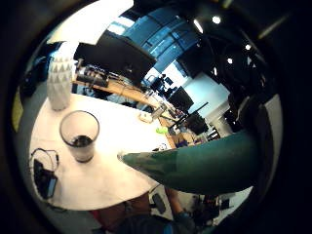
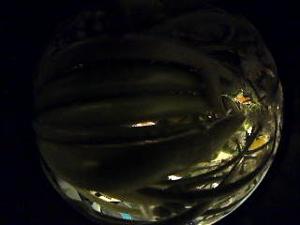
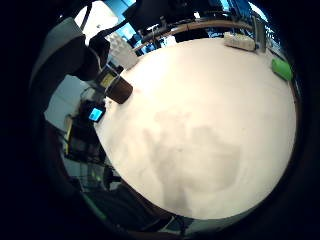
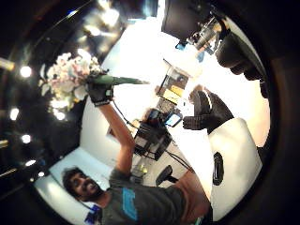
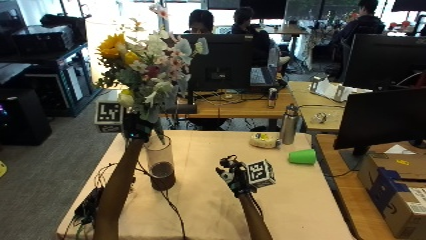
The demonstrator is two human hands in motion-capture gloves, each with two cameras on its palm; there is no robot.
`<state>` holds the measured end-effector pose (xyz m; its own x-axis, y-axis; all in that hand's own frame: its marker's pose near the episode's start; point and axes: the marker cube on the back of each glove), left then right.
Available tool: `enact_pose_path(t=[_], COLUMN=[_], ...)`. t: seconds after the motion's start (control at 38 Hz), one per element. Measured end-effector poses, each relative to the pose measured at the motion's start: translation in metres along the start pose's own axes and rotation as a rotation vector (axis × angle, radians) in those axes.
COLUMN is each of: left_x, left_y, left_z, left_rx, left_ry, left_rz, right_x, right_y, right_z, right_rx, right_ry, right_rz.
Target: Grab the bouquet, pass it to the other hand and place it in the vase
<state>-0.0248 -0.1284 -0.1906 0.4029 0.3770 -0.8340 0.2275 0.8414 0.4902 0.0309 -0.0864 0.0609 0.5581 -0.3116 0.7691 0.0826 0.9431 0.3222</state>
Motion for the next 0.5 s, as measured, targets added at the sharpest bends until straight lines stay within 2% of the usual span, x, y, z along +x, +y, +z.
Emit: enact_pose_path(t=[0.11, 0.21, 0.32, 0.5], left_x=[0.000, -0.020, -0.039, -0.104], left_y=[-0.004, -0.011, -0.015, -0.025], left_z=[-0.030, -0.050, -0.057, -0.052], left_rx=[0.060, 0.117, 0.156, 0.197], left_ry=[0.041, 0.092, 0.144, 0.110], left_rz=[-0.058, -0.115, -0.163, -0.248], right_x=[-0.002, 0.010, 0.018, 0.025], right_y=[0.001, 0.002, 0.000, 0.001], right_z=[0.004, 0.005, 0.011, 0.017], right_rx=[-0.003, 0.002, -0.008, -0.019], right_ry=[-0.059, 0.057, 0.065, 0.063], right_rz=[-0.047, 0.076, 0.100, 0.118])
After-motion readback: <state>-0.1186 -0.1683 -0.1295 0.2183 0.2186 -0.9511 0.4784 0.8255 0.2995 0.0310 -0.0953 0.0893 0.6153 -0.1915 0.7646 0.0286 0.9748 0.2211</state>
